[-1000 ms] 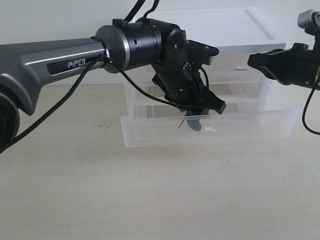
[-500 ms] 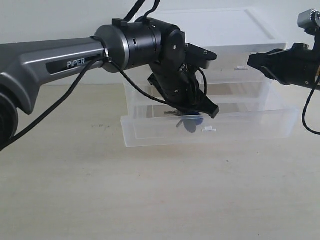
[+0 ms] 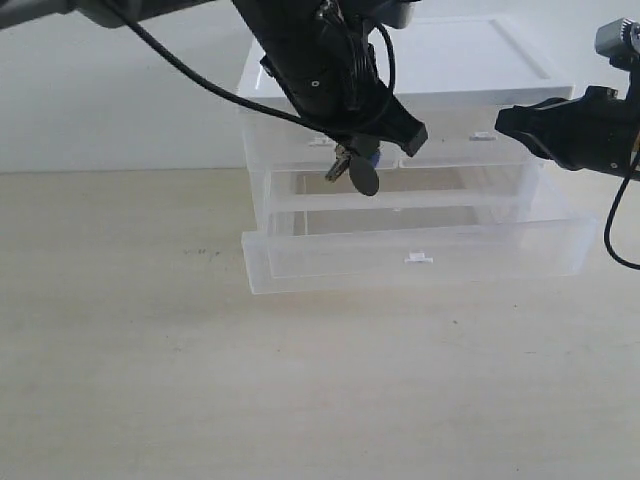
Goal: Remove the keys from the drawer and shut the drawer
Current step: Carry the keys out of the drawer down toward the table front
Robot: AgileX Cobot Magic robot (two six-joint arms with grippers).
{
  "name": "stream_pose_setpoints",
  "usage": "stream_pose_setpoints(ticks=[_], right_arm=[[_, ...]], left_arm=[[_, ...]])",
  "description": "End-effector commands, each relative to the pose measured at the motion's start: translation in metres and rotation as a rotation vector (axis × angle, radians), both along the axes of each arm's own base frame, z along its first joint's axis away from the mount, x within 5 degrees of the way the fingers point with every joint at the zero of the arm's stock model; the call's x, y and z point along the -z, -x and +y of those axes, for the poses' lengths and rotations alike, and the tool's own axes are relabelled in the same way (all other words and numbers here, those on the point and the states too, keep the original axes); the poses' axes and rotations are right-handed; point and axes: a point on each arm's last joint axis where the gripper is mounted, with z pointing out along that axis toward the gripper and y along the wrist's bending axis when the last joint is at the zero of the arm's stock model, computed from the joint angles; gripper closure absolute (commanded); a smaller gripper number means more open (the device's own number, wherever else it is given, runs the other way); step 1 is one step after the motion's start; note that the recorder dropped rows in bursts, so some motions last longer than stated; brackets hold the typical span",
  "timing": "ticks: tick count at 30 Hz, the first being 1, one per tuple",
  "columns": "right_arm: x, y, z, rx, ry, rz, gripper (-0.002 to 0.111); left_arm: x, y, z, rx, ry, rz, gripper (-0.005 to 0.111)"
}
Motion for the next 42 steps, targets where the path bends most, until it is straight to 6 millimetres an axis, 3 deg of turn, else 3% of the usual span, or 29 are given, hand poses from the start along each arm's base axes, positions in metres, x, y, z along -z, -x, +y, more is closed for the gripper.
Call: stream_pose_setpoints(ticks=[1,5,7,9,11,12,16,22,25,30,42], right_arm=[[-0.003,-0.001,-0.001,-0.004,0.004,-0.014,0.108],[-0.003,-0.001,-0.001,-0.004,0.004,-0.014,0.108],[-0.003,0.000,-0.001,-0.005,0.005,-0.014,0.108],[-0.003,0.000,-0.001,-0.006,0.007,-0.014,0.108],[-0.003,0.000,-0.001,-0.006,0.007,-0.014,0.108],[-0.003,0.000,-0.001,-0.006,0.007,-0.014,0.108],[-0.003,0.000,-0.001,-0.006,0.007,-0.014,0.108],[-0.003,0.000,-0.001,-0.006,0.007,-0.014,0.108],[-0.003,0.000,-0.001,-0.005,0.008,-0.013,0.108],[-0.003,0.000,-0.001,-0.005,0.008,-0.013,0.108],[-0.002,-0.001,-0.001,0.000,0.014,-0.008,0.108]], left_arm=[[-0.011,0.037,0.007,0.063,0.016,-0.025,0.102],[-0.008,0.071,0.013,0.119,0.113,-0.105,0.102],[0.005,0.099,0.008,0.208,0.125,-0.122,0.102],[0.029,0.121,-0.002,0.295,0.131,-0.150,0.102],[0.063,0.131,-0.009,0.338,0.145,-0.172,0.102],[0.082,0.132,-0.009,0.341,0.152,-0.178,0.102],[0.124,0.124,-0.014,0.404,0.122,-0.243,0.102],[0.159,0.105,-0.018,0.483,0.089,-0.341,0.102],[0.166,0.090,-0.009,0.479,0.029,-0.336,0.102],[0.157,0.067,0.001,0.429,0.066,-0.412,0.102],[0.183,0.068,-0.003,0.527,0.005,-0.418,0.102]])
